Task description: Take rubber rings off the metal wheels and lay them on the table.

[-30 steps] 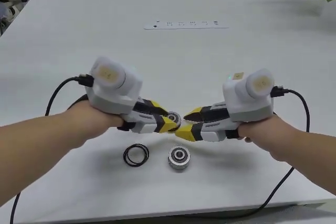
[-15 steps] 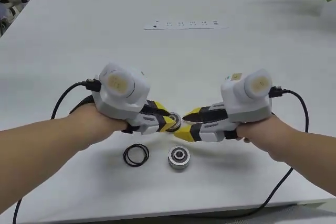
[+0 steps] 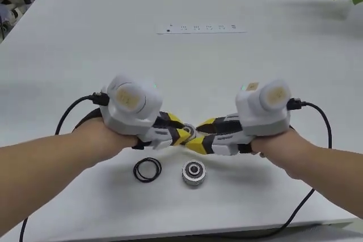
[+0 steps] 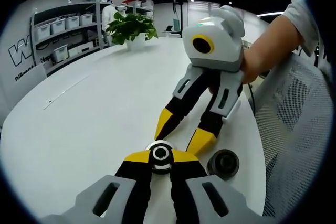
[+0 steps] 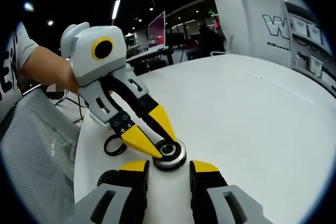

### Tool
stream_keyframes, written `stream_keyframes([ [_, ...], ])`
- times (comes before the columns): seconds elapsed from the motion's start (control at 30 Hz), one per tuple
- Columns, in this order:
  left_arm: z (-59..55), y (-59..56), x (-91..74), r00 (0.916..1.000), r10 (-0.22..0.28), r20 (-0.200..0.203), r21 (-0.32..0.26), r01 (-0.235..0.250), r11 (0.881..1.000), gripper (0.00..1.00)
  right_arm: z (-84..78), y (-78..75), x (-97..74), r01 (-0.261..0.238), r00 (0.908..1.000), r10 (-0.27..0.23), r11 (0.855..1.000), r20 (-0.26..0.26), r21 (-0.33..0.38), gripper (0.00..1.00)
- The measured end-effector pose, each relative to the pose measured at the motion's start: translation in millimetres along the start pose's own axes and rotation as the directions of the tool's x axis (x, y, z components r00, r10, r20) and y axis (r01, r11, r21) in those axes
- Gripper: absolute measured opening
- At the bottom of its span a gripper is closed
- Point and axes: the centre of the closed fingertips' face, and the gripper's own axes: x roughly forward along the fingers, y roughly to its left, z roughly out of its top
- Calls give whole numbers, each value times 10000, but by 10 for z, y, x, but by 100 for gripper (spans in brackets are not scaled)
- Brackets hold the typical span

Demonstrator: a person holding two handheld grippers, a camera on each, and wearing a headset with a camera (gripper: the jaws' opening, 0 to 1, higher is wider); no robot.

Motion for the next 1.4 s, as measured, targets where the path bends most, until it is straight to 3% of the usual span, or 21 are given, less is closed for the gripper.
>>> stream_keyframes([
  [0.27,2,5,5,10000,73,17,-19,-73,10000,8,34,5,55,211,9994,-214,9997,259,102,28],
  [0.7,-8,6,17,9998,193,-47,-78,-193,9998,8,-43,-2,10,259,9996,-265,9976,-91,-643,20],
  [1.07,-15,21,24,9997,221,-63,-185,-222,9996,8,-55,-4,-10,302,9994,-311,9982,-169,-512,18],
  [1.4,-16,26,22,9997,243,-56,-228,-244,9994,8,-80,-27,-64,291,9990,-304,9988,-321,-401,10],
])
